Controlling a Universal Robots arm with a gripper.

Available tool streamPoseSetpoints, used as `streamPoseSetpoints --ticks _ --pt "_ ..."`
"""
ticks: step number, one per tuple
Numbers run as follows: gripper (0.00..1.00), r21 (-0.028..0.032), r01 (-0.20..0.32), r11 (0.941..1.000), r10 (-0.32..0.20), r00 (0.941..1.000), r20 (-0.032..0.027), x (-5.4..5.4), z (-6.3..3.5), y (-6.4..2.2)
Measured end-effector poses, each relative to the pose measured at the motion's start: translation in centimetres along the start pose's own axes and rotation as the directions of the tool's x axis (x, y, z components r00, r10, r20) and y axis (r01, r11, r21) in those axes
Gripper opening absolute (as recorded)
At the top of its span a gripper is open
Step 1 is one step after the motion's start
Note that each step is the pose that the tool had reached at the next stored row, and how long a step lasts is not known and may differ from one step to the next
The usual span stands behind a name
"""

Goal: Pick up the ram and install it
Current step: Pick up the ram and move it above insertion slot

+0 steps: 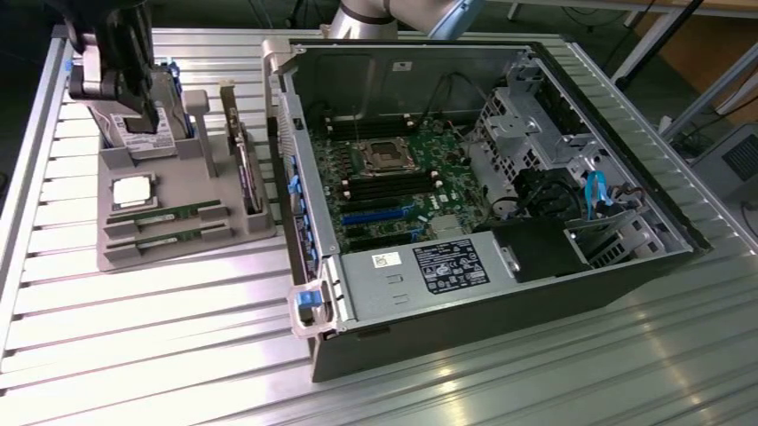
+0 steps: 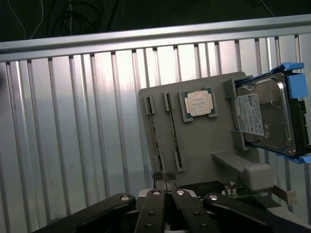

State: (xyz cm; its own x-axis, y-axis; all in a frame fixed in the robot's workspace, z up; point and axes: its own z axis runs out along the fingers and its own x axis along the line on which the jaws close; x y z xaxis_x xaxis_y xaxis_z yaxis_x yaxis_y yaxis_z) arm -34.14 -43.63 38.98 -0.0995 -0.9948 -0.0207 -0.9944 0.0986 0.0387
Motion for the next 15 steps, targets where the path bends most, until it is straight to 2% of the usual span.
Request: streamPoseSetpoints --ticks 2,3,4,8,11,15 --pt "0.23 0.0000 0.000 1.0000 0.000 1.0000 0.0000 0.0 0.00 0.00" --pt "0.35 -0.0001 0.000 1.0000 0.000 1.0000 0.0000 0.0 0.00 0.00" --pt "0.42 0.0000 0.000 1.0000 0.000 1.0000 0.0000 0.0 0.00 0.00" --pt "0.42 0.0000 0.000 1.0000 0.000 1.0000 0.0010 0.0 0.32 -0.01" --pt "0.42 -0.0006 0.000 1.0000 0.000 1.0000 0.0066 0.1 0.93 -0.04" --pt "0.42 -0.0013 0.000 1.0000 0.000 0.9999 0.0126 0.1 1.26 -0.05"
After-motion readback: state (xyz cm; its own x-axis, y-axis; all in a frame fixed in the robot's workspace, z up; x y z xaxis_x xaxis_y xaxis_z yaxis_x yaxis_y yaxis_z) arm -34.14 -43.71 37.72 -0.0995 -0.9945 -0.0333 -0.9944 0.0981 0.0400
